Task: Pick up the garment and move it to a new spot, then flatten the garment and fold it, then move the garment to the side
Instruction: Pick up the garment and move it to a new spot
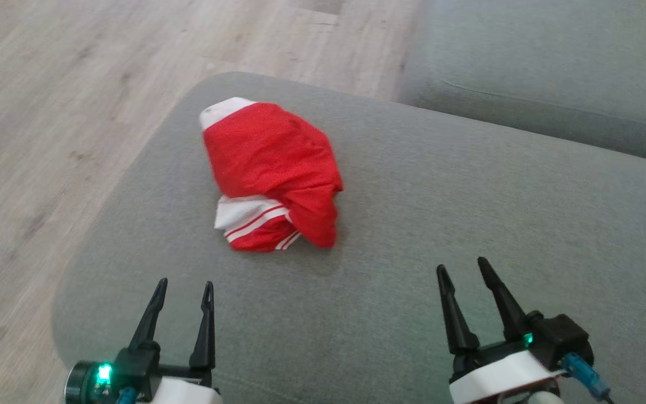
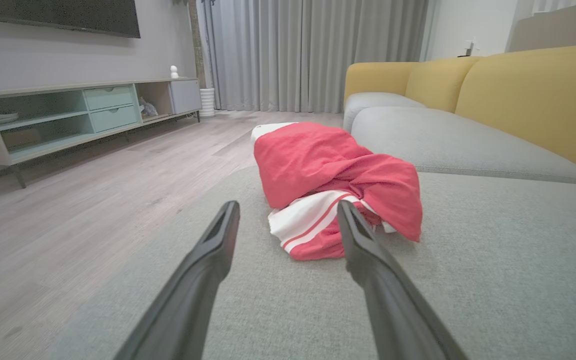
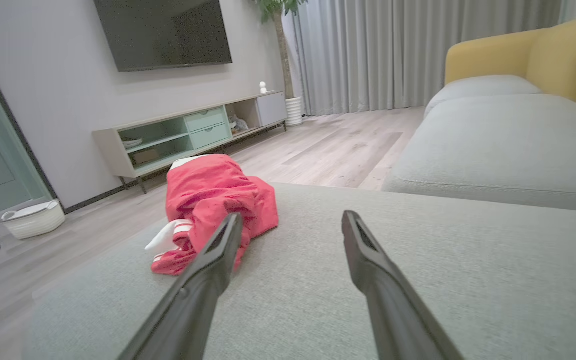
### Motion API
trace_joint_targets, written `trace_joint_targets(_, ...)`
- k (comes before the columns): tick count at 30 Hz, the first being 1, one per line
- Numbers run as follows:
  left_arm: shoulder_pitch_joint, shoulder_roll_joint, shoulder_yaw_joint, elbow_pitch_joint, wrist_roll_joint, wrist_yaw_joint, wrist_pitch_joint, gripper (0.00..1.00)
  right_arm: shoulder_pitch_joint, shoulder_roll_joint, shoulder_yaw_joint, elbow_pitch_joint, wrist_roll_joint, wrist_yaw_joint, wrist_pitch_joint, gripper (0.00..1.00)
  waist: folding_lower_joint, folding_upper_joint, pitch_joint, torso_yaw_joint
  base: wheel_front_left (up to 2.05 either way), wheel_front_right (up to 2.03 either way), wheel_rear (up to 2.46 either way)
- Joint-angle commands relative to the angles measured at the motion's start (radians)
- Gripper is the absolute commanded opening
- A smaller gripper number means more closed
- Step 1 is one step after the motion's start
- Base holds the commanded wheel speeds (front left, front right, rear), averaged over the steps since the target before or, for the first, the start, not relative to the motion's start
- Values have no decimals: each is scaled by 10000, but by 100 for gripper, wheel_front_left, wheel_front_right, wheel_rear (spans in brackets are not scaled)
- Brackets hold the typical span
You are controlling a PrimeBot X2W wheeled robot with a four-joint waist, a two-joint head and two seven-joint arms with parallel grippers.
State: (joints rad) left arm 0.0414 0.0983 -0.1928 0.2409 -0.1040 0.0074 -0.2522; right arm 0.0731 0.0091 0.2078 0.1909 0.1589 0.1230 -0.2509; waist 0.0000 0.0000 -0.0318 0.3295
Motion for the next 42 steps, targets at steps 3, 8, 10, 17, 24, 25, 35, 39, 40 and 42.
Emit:
trace_joint_targets(3,-250,58,365,-274,100,-42,-95,100,-256,-91,446,-290,52,77,-109,100,0,0,1,557,0,0,0)
trace_joint_targets(8,-226,58,396,-277,130,-101,-95,100,-288,-91,717,-229,46,77,-109,100,0,0,7,845,0,0,0)
trace_joint_targets(10,-222,54,409,-288,148,-107,-95,100,-299,-91,786,-213,30,77,-109,100,0,0,5,890,0,0,0)
trace_joint_targets(17,-642,360,516,-504,170,-451,-95,100,-383,-91,859,-209,-25,77,-109,100,0,0,225,607,0,0,0)
trace_joint_targets(24,-3514,1770,-18,250,315,-1258,712,100,-763,-91,875,-488,-328,77,-109,100,0,0,1283,44,0,0,0)
trace_joint_targets(25,-4091,2068,-248,453,320,-1316,1024,100,-846,-91,882,-494,-398,77,-109,100,0,0,1460,-54,0,0,0)
trace_joint_targets(35,-8918,5226,-5102,1984,-4562,-1378,4608,100,-1817,-91,960,-531,-671,77,-109,100,0,0,3003,-1107,0,0,0)
trace_joint_targets(39,-9884,6094,-6621,2007,-6423,-1379,5310,100,-2022,-91,1104,-566,-623,77,-109,100,0,0,3339,-1430,0,0,0)
trace_joint_targets(40,-10087,6246,-6932,2028,-6739,-1379,5380,100,-2070,-91,1127,-577,-623,77,-109,100,0,0,3420,-1500,0,0,0)
trace_joint_targets(42,-10463,6499,-7477,2112,-7250,-1379,5383,100,-2153,-91,1148,-599,-636,77,-109,100,0,0,3583,-1627,0,0,0)
